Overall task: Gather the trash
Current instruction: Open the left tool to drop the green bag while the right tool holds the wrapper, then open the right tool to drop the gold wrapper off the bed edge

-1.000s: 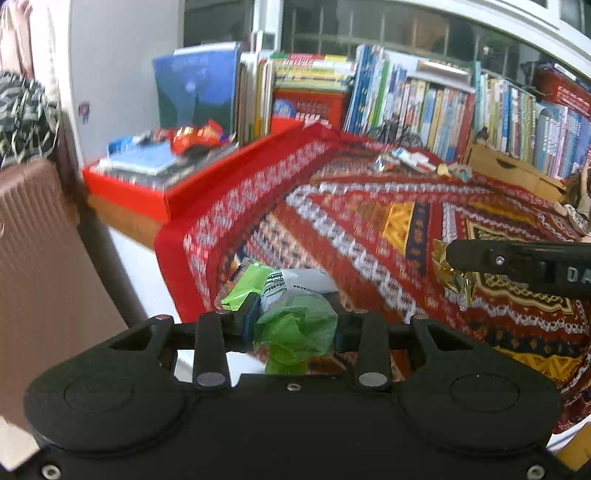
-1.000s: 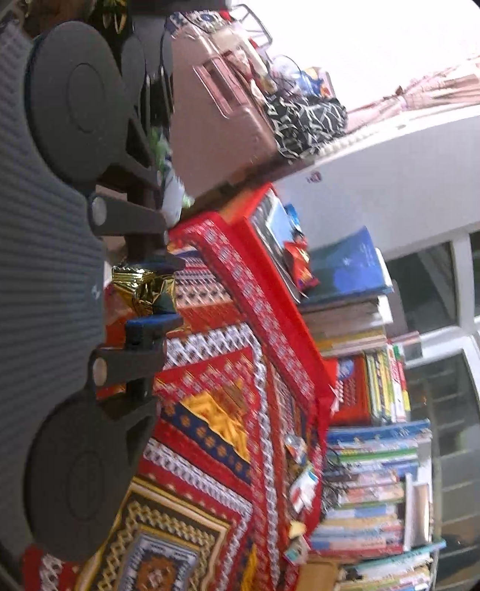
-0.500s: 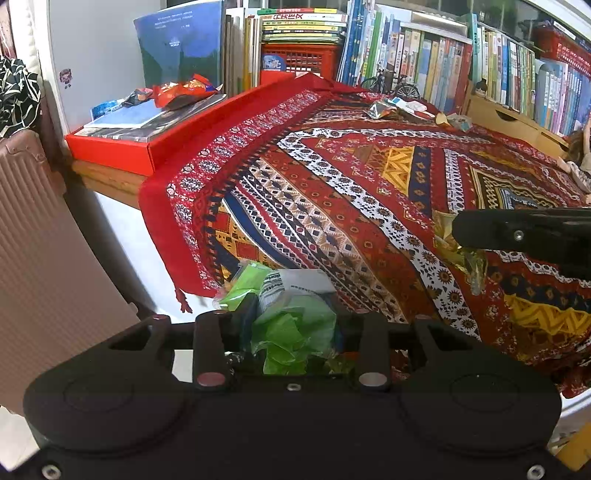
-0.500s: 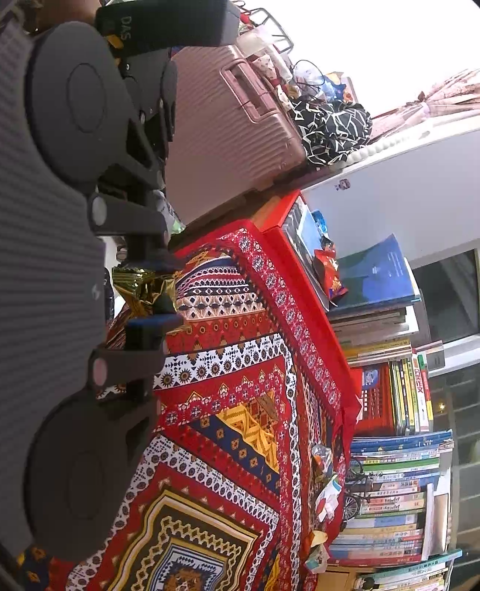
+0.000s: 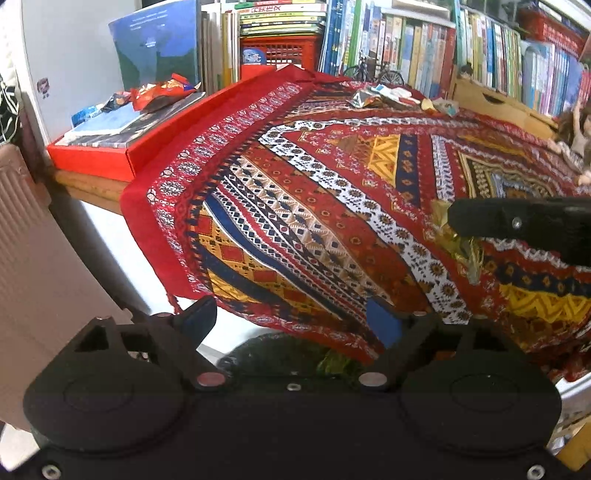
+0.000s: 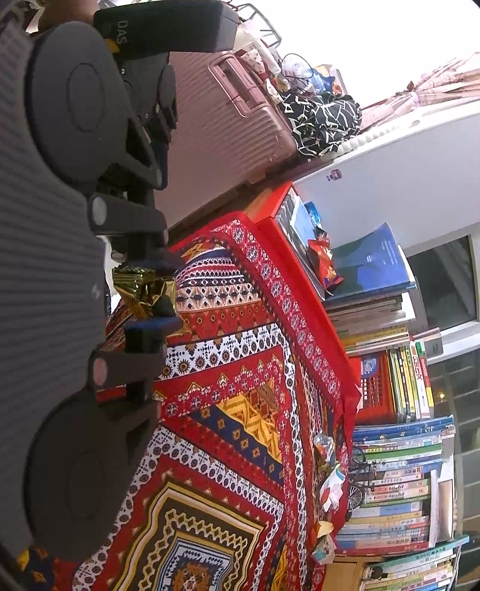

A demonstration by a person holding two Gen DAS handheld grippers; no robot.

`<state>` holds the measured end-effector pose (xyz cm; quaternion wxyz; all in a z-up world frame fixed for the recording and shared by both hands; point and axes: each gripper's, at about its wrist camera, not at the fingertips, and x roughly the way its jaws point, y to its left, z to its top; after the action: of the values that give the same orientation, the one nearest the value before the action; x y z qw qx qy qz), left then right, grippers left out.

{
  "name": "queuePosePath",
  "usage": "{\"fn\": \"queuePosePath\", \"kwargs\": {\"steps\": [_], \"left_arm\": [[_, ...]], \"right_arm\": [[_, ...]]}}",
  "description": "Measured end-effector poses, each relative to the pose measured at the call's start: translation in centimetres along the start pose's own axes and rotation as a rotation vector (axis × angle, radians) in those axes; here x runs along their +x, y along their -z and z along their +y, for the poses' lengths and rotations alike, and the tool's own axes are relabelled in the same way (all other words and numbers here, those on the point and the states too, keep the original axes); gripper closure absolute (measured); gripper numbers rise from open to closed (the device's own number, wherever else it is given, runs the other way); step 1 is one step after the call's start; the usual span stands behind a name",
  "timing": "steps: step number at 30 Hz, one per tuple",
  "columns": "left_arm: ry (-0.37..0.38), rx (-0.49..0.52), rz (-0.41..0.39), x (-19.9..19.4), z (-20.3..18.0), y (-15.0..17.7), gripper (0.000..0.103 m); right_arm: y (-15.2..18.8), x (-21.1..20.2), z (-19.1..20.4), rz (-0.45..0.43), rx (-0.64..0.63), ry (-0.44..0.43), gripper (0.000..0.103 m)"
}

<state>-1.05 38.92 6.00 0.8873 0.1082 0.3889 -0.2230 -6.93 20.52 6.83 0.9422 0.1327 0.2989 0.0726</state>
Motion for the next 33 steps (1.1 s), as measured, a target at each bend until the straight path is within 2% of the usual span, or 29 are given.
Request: {"fn": "queuePosePath", "kwargs": {"steps": [5, 13, 17, 22, 23, 24, 25, 27, 29, 33], "left_arm": [[-0.029, -0.030, -0.006, -0.1, 0.7, 0.2, 0.007], [-0.090, -0.079, -0.014, -0.5, 2.6, 0.1, 0.004], [-0.099, -0.109, -0.015, -0.8, 3.6, 0.2, 0.004], [-0.165, -0.113, -0.028, -1.1, 4.6, 0.3, 0.004], [-0.169, -0.124, -0.030, -1.2, 5.0, 0.3, 0.004], [-0.172, -0.134, -0.031, -1.2, 5.2, 0.4, 0.004], [-0.174, -0.141, -0.031, -1.3, 5.5, 0.4, 0.004], [-0.180, -0.142, -0.029, -1.4, 5.8, 0.5, 0.004], [-0.194, -0.133, -0.026, -1.5, 5.9, 0.5, 0.004], [-0.205, -0.139, -0.028, -1.7, 6.0, 0.7, 0.004]], "right_arm": [[0.1, -0.1, -0.1, 0.001, 0.001, 0.003, 0.068], [0.6, 0.0, 0.2, 0.018, 0.012, -0.013, 0.067], [0.9, 0.5, 1.0, 0.039, -0.040, -0.043, 0.066], [0.8, 1.3, 2.1, 0.061, -0.092, -0.058, 0.066], [0.8, 1.3, 2.3, 0.063, -0.103, -0.062, 0.060], [0.7, 1.4, 2.5, 0.063, -0.113, -0.061, 0.042], [0.7, 1.5, 2.7, 0.061, -0.124, -0.065, 0.034], [0.7, 1.3, 3.1, 0.038, -0.154, -0.066, 0.011], [0.7, 1.2, 3.5, 0.011, -0.170, -0.053, 0.000], [0.4, 1.3, 3.0, 0.002, -0.133, -0.013, 0.000]]}}
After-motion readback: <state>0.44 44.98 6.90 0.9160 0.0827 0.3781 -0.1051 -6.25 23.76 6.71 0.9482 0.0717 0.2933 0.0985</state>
